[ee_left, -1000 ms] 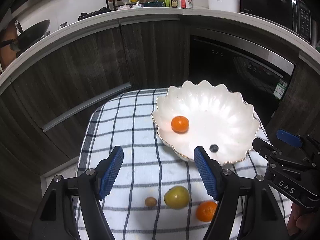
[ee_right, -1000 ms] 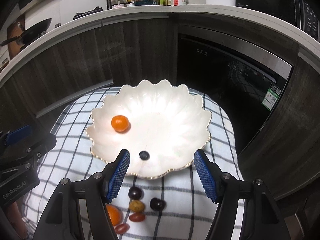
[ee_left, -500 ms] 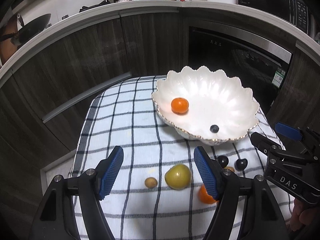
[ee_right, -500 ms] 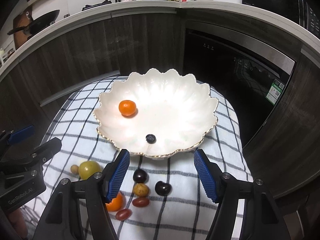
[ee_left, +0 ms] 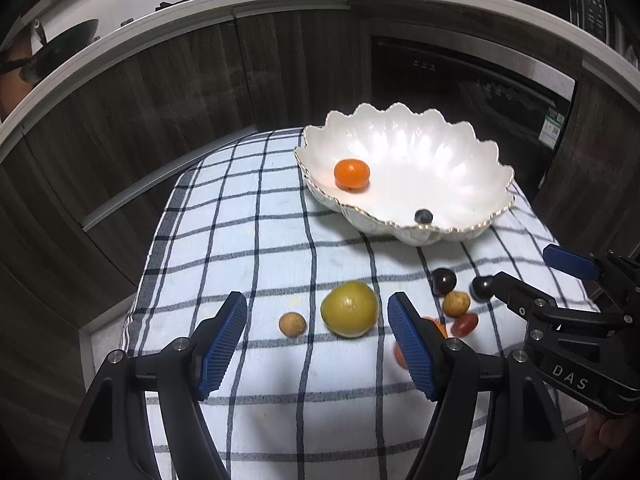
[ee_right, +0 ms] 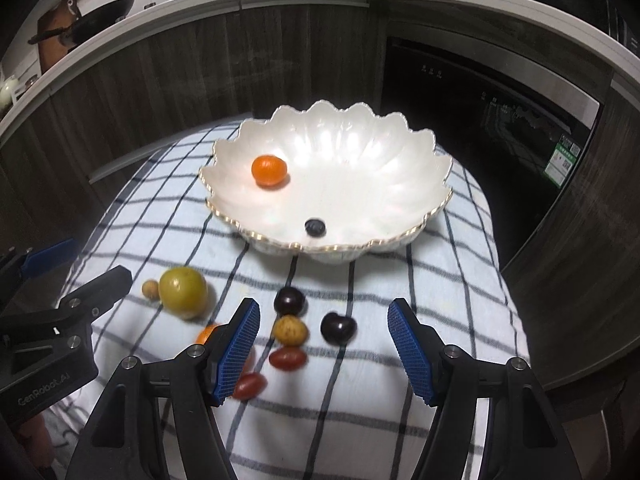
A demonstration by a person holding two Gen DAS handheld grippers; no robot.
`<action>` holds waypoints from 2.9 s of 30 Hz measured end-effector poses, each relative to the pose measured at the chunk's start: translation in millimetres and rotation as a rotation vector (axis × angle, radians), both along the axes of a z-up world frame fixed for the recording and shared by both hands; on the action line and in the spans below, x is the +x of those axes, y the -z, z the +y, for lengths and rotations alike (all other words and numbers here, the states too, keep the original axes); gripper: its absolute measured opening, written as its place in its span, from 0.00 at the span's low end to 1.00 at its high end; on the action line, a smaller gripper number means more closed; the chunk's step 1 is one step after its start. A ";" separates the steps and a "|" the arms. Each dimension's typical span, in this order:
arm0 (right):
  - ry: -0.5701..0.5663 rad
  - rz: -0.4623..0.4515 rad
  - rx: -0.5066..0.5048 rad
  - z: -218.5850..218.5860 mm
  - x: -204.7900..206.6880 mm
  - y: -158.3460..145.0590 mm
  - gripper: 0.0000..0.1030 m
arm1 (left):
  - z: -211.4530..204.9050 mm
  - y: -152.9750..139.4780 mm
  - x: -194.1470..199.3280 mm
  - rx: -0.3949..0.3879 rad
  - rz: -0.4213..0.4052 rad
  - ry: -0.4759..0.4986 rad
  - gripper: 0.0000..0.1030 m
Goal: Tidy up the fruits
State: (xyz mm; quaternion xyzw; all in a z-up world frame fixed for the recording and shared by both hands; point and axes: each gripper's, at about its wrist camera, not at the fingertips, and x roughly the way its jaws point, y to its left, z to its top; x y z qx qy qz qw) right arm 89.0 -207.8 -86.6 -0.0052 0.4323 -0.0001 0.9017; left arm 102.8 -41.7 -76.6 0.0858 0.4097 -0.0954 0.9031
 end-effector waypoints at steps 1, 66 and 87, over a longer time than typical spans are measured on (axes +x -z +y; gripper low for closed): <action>-0.002 0.006 0.001 0.1 -1.8 3.4 0.66 | 0.0 2.1 -1.0 0.001 0.001 0.000 0.70; -0.049 0.156 0.052 13.8 13.6 74.8 0.33 | -20.4 86.4 35.8 -0.022 0.080 0.124 0.48; -0.041 0.123 0.066 8.5 7.3 61.3 0.29 | -17.6 66.0 26.7 -0.019 0.046 0.110 0.47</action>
